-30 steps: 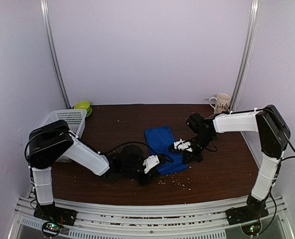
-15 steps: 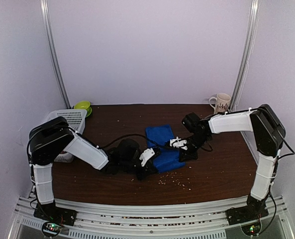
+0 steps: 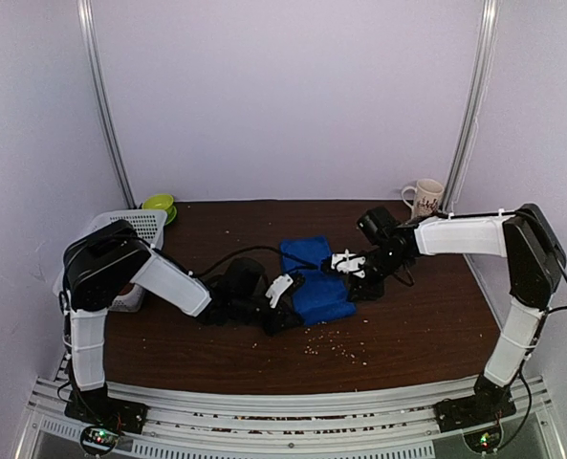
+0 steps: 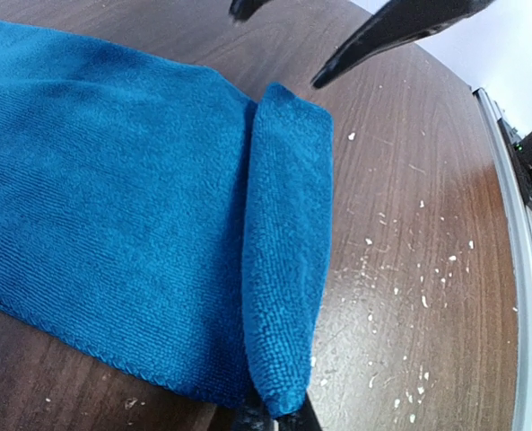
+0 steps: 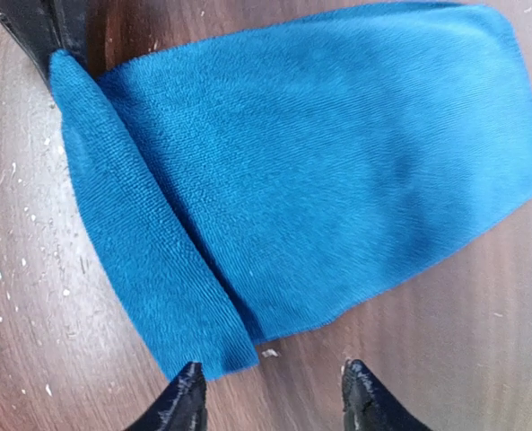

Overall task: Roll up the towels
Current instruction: Roll the towel at the center of the board.

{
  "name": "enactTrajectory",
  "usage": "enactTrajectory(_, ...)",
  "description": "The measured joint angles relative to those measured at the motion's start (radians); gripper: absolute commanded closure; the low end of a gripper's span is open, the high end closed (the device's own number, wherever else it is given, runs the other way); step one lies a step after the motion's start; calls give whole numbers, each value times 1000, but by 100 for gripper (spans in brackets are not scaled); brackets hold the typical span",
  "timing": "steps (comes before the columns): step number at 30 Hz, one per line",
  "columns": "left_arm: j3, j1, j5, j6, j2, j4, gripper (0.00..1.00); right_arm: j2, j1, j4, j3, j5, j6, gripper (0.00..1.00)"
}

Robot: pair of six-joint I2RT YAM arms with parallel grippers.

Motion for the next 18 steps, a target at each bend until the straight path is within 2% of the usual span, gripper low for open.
enactTrajectory(6, 9, 17, 42, -44, 10, -2, 100, -138, 0, 95, -126, 20, -68, 39)
enactTrajectory(11, 6, 35, 95, -98, 24, 26, 100, -334, 10, 277, -386, 16, -212, 29)
enactTrajectory(14, 6, 46, 124, -128, 35, 44, 100, -420, 30, 374, -529, 8, -292, 29)
enactTrajectory(18, 6, 53, 155, -162, 45, 61, 100, -433, 76, 486, -595, 19, -348, 30)
